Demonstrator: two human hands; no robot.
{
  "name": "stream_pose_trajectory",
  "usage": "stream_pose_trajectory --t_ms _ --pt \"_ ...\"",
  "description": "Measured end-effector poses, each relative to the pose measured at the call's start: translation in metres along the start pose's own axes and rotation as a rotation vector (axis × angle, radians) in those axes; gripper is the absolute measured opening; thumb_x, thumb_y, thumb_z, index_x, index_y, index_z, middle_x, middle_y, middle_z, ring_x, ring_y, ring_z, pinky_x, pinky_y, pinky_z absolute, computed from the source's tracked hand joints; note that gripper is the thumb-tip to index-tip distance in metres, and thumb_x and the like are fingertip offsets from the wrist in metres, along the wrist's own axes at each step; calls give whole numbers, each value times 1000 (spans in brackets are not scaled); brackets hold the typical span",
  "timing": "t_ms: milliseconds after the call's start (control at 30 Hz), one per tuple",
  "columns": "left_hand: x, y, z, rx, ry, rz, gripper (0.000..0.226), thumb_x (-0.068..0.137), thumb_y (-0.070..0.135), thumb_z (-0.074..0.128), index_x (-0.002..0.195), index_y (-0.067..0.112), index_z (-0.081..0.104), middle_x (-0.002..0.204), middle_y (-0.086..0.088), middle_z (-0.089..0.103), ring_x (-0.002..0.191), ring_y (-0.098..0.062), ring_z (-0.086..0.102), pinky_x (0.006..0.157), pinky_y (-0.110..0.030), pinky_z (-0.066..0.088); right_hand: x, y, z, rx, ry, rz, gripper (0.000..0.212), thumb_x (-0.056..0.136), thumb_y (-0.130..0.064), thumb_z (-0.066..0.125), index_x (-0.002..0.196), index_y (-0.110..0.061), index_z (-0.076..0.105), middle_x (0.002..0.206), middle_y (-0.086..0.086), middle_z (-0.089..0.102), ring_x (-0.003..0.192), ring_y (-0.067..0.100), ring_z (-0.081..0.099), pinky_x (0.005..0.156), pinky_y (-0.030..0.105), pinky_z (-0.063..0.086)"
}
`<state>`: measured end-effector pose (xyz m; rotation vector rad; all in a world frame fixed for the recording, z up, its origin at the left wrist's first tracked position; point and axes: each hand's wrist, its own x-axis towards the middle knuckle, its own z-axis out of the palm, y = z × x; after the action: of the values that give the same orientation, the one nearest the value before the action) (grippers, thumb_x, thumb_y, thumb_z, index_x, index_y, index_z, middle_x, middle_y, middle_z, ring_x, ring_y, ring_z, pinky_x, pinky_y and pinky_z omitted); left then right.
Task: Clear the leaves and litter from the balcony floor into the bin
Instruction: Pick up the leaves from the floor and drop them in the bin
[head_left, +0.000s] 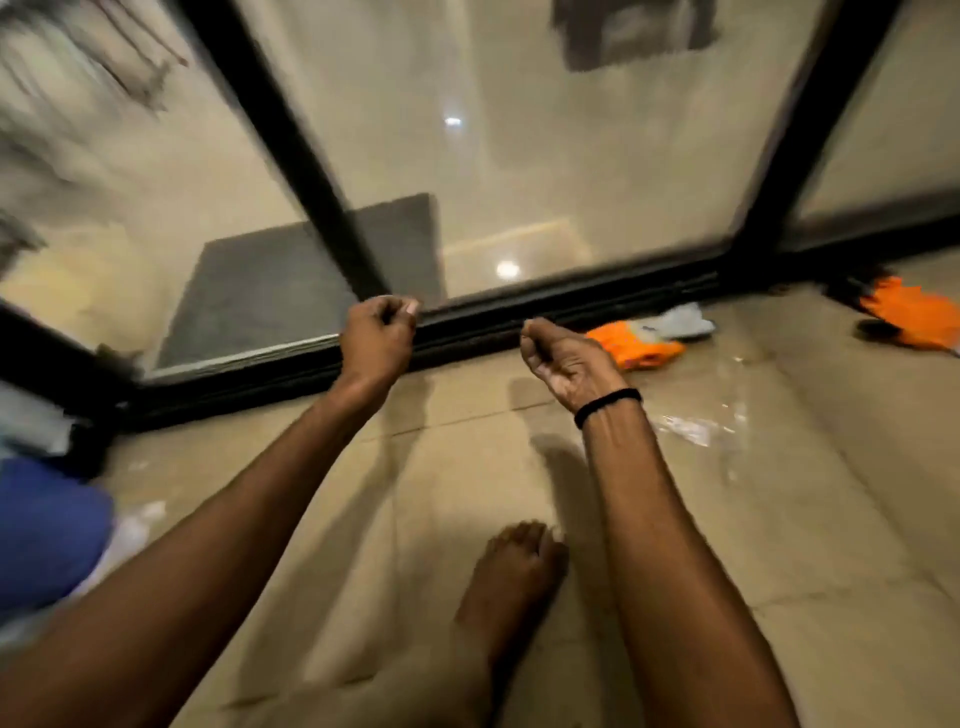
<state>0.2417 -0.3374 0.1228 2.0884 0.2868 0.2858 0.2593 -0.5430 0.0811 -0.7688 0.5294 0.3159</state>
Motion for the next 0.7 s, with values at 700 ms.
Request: stream_pose_trajectory --t_ms 700 --pt "-53 -180 -437 268 791 -266 15 86 27 68 83 16 77 73 0 71 78 -21 72 79 -35 57 -65 296 357 -452 -513 329 8 93 2 60 86 -1 62 83 11 63 75 14 62 56 15 55"
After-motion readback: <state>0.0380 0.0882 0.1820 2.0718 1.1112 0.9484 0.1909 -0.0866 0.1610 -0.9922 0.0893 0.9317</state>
